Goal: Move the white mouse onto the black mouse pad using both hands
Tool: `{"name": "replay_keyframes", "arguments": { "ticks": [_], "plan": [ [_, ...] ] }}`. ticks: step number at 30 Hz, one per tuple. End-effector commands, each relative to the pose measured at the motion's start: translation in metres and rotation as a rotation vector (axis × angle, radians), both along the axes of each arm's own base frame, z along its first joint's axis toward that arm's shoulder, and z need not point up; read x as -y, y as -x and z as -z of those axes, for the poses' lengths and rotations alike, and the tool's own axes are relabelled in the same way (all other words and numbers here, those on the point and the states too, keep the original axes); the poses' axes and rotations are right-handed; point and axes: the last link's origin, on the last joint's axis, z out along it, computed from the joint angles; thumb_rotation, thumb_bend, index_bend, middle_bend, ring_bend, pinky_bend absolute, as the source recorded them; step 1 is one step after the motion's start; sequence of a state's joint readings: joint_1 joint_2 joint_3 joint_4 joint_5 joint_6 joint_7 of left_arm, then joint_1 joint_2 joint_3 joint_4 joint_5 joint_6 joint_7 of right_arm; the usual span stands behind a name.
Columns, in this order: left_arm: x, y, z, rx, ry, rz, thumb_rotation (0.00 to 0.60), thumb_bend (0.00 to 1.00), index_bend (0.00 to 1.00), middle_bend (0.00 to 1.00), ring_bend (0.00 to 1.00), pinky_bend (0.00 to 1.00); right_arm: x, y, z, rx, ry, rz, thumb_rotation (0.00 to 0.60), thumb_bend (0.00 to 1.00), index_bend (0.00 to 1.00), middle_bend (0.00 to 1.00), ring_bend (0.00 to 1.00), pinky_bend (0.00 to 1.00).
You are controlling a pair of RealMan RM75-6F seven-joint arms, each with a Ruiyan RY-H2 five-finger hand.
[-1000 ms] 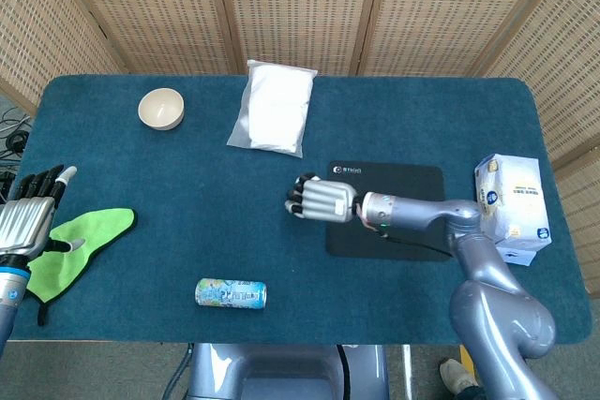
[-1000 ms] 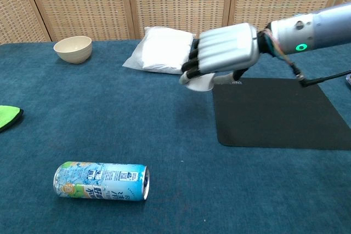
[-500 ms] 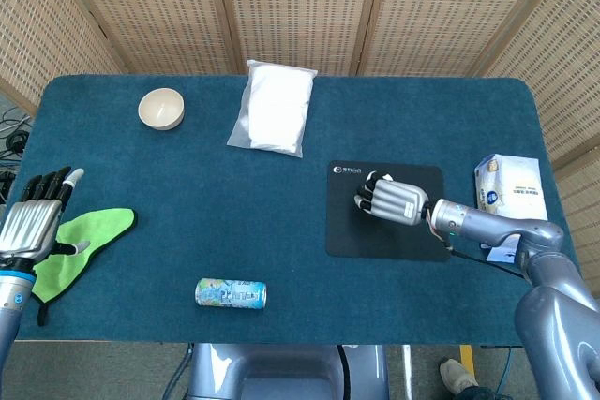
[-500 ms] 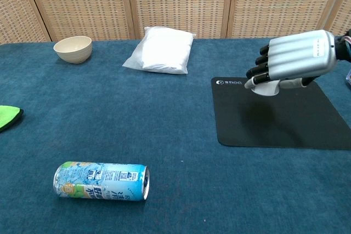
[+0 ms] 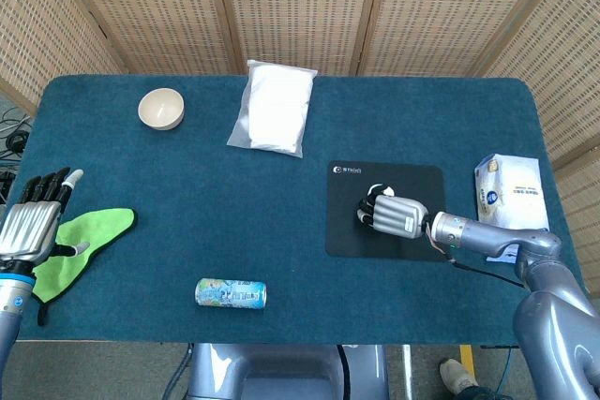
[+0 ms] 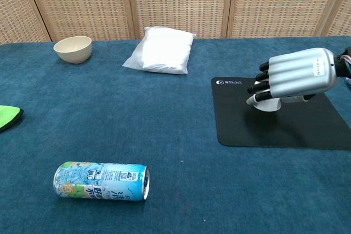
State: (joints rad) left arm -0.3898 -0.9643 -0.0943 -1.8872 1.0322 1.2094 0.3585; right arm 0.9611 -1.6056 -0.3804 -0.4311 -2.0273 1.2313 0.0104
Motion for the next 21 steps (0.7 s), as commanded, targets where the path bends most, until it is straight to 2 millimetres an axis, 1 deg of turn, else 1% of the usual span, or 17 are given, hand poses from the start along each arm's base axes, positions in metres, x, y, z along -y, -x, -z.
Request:
{"name": "replay_keyframes", "arguments": {
  "ticks": [1,2,3,4,5,7,11,15,21],
  "plan": [
    [-0.001,0.001,0.000,0.001,0.001,-0.005,0.600,0.00,0.00,0.00,0.00,0.00,0.002,0.004,0.003,-0.019,0.006,0.036,0.600,0.56,0.36,0.30,0.23,0.40],
    [-0.001,0.001,0.000,0.000,0.002,-0.007,0.600,0.00,0.00,0.00,0.00,0.00,0.004,0.007,0.003,-0.034,0.019,0.051,0.600,0.52,0.26,0.21,0.15,0.35],
    [-0.001,0.001,0.000,0.000,0.003,-0.008,0.600,0.00,0.00,0.00,0.00,0.00,0.006,0.008,0.003,-0.043,0.032,0.062,0.600,0.49,0.20,0.15,0.10,0.30],
    [-0.001,0.001,0.000,0.001,0.004,-0.008,0.600,0.00,0.00,0.00,0.00,0.00,0.006,0.009,0.003,-0.049,0.040,0.072,0.600,0.44,0.12,0.07,0.04,0.23],
    [-0.001,0.001,0.000,0.001,0.004,-0.008,0.600,0.00,0.00,0.00,0.00,0.00,0.007,0.010,0.004,-0.051,0.046,0.081,0.600,0.41,0.08,0.02,0.00,0.19],
    [-0.001,0.001,-0.001,0.002,0.003,-0.009,0.600,0.00,0.00,0.00,0.00,0.00,0.006,0.011,0.004,-0.057,0.051,0.087,0.600,0.37,0.06,0.00,0.00,0.16],
    [-0.001,0.001,-0.001,0.003,0.005,-0.008,0.600,0.00,0.00,0.00,0.00,0.00,0.002,0.013,0.002,-0.073,0.048,0.070,0.600,0.32,0.05,0.00,0.00,0.12],
    [-0.001,0.001,-0.001,0.004,0.008,-0.006,0.600,0.00,0.00,0.00,0.00,0.00,-0.002,0.013,-0.004,-0.057,0.050,0.061,0.600,0.31,0.05,0.00,0.00,0.11],
    [0.001,0.001,-0.001,0.008,0.006,-0.004,0.600,0.00,0.00,0.00,0.00,0.00,-0.011,0.007,-0.022,0.061,0.081,0.065,0.600,0.31,0.04,0.00,0.00,0.10]
  ]
}}
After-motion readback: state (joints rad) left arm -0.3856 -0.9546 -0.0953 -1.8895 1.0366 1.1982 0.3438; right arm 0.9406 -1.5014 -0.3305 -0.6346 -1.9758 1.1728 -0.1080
